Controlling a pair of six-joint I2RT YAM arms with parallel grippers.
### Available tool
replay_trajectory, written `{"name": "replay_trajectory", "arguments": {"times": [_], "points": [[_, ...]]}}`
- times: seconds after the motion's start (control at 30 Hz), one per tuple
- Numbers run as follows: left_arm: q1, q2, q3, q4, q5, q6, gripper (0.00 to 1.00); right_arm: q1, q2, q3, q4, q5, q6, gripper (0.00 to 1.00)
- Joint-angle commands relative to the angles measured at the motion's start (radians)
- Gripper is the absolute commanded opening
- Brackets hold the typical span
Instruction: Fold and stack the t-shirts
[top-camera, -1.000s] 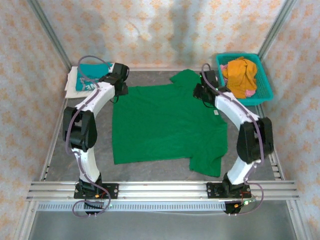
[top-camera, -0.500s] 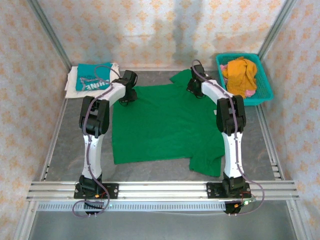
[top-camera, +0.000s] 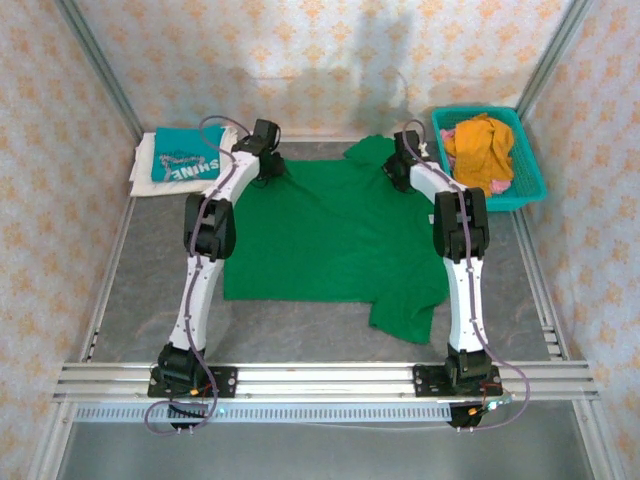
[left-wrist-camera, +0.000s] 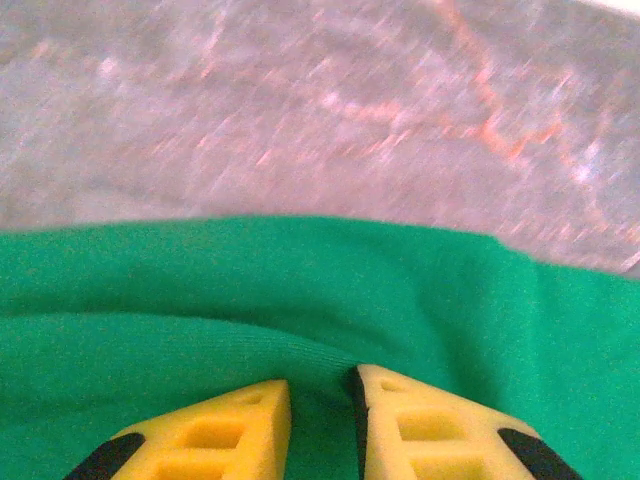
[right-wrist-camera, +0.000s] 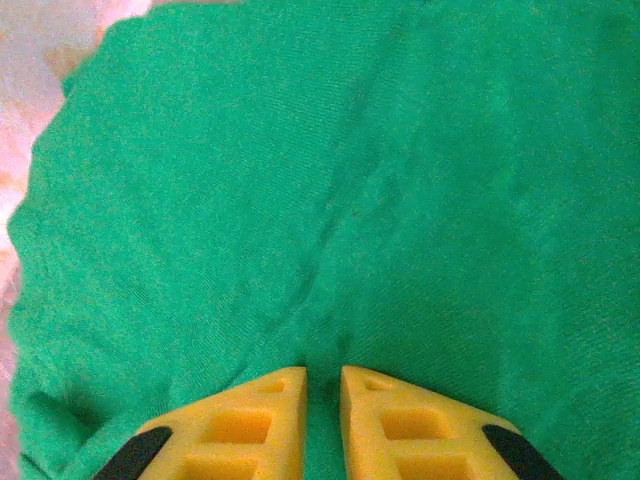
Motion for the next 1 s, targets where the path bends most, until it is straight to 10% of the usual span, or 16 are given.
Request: {"name": "replay_trajectory", "arguments": {"times": [0.0,0.2,0.4,0.77,0.97], "points": [[0.012,0.119,0.148,-0.126,0.072,0.005,0.25,-0.002,0.084,0.095,-0.011,0.027,0.086,0.18],[0.045,0.062,0.175,-0.110,0.063,-0.014,0.33,0.001,0.143,0.372,-0.165,-0.028,0.014,0.25],[0.050,-0.225,-0.019,-0.121,0.040,0.023,0.40,0.041,-0.108,0.308,-0.212,-0.052,-0.138,0.37],[0.044,-1.166,-1.205,0.172,-0.035,-0.006,0.57,0.188,-1.047,-0.920,0.261,-0.056,-0.428,0.54],[0.047,-1.389,-1.516,0.008,-0.024,-0.023,0.64,0.200,-1.408,-1.255,0.037,0.004,-0.431,0.58]]}}
